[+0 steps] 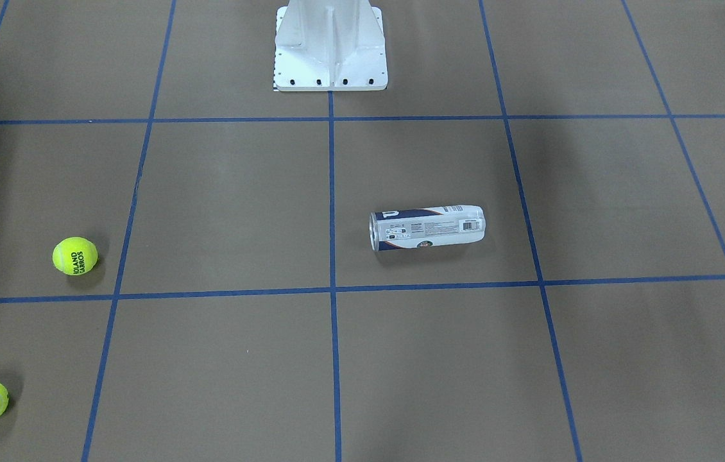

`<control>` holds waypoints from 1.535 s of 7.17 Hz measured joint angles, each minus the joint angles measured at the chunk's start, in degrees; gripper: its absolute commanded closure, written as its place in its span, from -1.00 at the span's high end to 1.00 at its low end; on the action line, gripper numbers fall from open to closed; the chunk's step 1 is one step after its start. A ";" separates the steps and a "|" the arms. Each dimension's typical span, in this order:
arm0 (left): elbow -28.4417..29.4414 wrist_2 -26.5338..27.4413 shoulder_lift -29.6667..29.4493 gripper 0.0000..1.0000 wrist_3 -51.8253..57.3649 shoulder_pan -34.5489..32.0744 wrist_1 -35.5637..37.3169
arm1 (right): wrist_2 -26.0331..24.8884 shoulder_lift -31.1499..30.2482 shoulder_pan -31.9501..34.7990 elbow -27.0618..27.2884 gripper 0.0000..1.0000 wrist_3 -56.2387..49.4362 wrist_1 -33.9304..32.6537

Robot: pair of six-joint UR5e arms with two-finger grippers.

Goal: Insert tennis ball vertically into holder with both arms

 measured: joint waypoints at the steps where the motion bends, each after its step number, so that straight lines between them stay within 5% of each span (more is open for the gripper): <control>1: -0.59 -0.08 0.72 1.00 -0.17 0.10 -0.14 | 0.00 -0.05 0.02 0.20 0.98 0.00 0.05; 6: -2.18 -4.37 0.74 0.99 -0.46 0.44 -2.17 | 0.12 0.30 -0.02 0.26 0.98 0.00 0.18; 9: -5.00 -4.72 -0.61 0.97 -0.52 5.79 -16.23 | 0.80 0.03 -0.03 -0.08 0.98 0.00 0.05; 11: -6.99 -5.05 -6.79 0.94 -5.25 14.79 -22.52 | 0.94 0.06 -0.08 -0.27 0.98 0.06 -0.14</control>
